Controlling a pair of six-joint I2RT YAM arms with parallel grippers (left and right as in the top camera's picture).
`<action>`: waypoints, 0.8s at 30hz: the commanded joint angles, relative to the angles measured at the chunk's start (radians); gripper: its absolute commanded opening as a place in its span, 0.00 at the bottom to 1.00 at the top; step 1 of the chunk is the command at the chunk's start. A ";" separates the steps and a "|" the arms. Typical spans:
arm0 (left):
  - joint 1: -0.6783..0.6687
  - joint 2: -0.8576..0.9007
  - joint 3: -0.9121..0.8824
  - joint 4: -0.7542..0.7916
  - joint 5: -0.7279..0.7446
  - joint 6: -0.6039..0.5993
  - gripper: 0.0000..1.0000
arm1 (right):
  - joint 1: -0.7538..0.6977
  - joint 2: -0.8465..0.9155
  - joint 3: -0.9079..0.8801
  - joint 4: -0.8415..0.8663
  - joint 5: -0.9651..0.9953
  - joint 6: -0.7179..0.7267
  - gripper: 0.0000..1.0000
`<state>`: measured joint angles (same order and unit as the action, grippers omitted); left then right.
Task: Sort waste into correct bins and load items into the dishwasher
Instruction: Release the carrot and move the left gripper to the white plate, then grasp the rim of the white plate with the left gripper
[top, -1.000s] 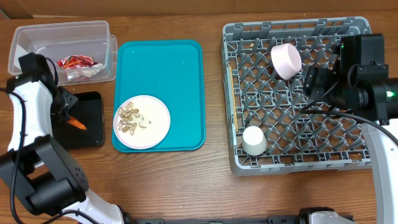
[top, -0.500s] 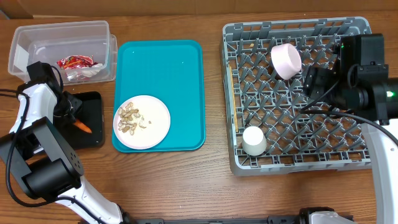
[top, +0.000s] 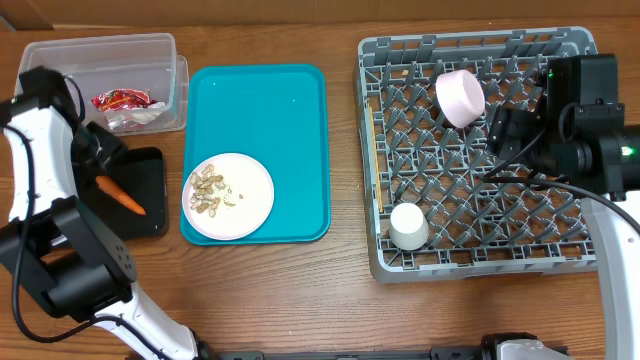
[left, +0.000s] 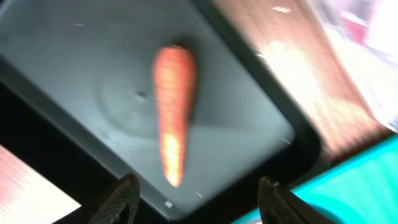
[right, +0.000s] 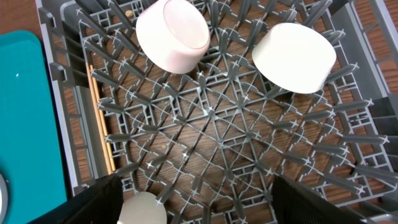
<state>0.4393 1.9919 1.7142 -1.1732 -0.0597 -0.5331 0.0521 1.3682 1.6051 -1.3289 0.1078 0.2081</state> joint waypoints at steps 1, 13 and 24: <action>-0.075 -0.015 0.043 -0.035 0.079 0.040 0.64 | -0.003 0.002 0.004 -0.002 -0.004 -0.004 0.79; -0.510 -0.017 0.020 -0.086 0.070 0.138 0.70 | -0.003 0.002 0.004 -0.073 -0.004 0.001 0.79; -0.776 -0.017 -0.146 -0.027 0.000 0.137 0.73 | -0.003 0.002 0.004 -0.094 -0.004 0.000 0.79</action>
<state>-0.3038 1.9919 1.6238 -1.2194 -0.0166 -0.4122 0.0521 1.3682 1.6051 -1.4288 0.1078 0.2089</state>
